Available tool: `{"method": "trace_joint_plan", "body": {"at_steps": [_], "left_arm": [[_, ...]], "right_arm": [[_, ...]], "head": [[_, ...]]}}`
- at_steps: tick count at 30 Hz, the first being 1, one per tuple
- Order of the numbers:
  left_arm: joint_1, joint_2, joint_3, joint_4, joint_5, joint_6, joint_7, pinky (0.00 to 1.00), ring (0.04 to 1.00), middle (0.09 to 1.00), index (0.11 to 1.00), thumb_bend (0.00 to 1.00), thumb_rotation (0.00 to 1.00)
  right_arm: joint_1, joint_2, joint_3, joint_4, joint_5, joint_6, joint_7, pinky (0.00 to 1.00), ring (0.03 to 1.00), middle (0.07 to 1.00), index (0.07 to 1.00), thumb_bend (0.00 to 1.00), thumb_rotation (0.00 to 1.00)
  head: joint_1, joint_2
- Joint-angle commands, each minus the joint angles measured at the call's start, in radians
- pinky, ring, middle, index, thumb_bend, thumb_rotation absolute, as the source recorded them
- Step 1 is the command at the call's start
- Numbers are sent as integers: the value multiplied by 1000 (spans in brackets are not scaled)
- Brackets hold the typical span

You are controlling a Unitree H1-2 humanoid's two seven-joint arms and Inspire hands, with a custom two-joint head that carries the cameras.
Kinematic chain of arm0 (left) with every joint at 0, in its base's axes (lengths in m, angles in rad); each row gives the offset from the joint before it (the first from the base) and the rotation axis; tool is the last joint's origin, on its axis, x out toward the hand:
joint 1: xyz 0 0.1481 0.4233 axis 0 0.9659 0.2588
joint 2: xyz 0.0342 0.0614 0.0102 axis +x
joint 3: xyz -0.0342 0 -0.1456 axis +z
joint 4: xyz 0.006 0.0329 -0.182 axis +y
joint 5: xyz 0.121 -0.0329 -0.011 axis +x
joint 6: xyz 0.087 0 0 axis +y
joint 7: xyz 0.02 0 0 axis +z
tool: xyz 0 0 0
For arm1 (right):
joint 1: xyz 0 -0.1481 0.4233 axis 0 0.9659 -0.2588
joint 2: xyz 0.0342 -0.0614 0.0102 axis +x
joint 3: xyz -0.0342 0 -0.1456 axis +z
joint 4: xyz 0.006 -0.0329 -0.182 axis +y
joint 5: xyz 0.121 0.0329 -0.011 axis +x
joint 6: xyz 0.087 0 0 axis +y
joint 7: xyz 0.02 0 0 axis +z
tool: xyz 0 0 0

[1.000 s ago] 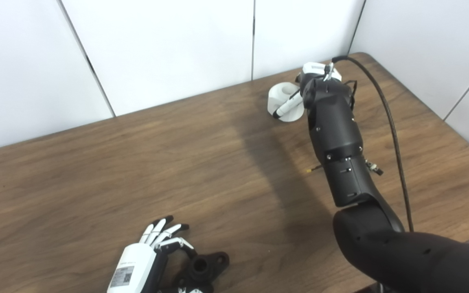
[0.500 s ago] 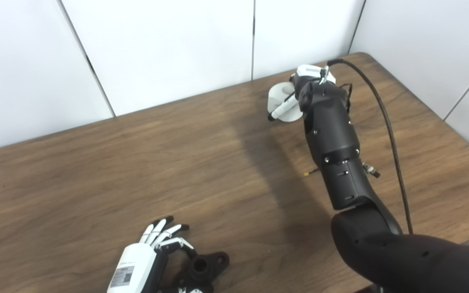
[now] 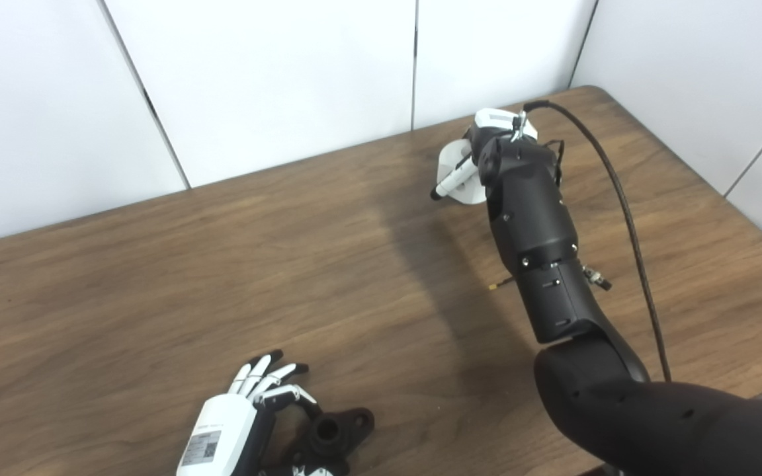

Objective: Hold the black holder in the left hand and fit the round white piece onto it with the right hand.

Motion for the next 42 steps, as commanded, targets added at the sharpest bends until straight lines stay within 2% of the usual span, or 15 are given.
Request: {"method": "trace_joint_plan", "body": {"at_steps": [1,5,14,18,20,21,23,29,31,39,42], "left_arm": [[23,15,-4,14,42,38,-43,973,956,840,489,514,59],[23,13,-4,10,41,40,-47,973,958,841,489,514,59],[23,10,-3,2,40,51,-61,983,961,842,489,513,58],[23,9,-3,3,42,49,-56,976,955,838,489,514,58],[23,9,-3,3,42,49,-57,979,955,838,489,514,58],[23,9,-3,2,42,49,-57,983,956,838,489,514,58],[23,9,-3,1,43,50,-58,984,956,838,489,514,58],[21,11,-3,1,46,51,-62,980,954,837,489,514,58],[21,11,-3,1,46,51,-62,980,955,838,489,514,58],[23,10,-2,-4,49,53,-65,981,955,835,489,514,58],[23,10,-1,-5,46,54,-65,982,954,834,489,514,58]], "right_arm": [[-44,-18,1,-32,-15,1,1,836,973,900,663,823,413],[-45,-24,3,-33,-20,1,7,837,965,899,697,823,409],[-45,-38,18,-35,-32,1,29,803,952,895,706,827,409],[-46,-37,14,-37,-26,0,30,825,960,897,708,826,403],[-44,-45,22,-37,-9,1,23,807,945,887,768,834,409],[-43,-48,25,-37,-3,1,20,752,911,861,790,845,414],[-42,-49,24,-39,11,1,8,724,890,847,801,861,416],[-44,-68,53,-36,33,0,-6,694,902,910,907,936,437],[-44,-74,64,-40,37,0,-3,675,903,906,913,952,445],[-46,-66,58,-54,12,1,35,752,929,903,880,945,429],[-46,-66,58,-58,3,1,49,743,927,905,881,935,422]], "head": [[0,0],[1,2],[3,8],[5,9],[5,9],[5,9],[6,10],[6,10],[6,10],[5,14],[4,17]]}}
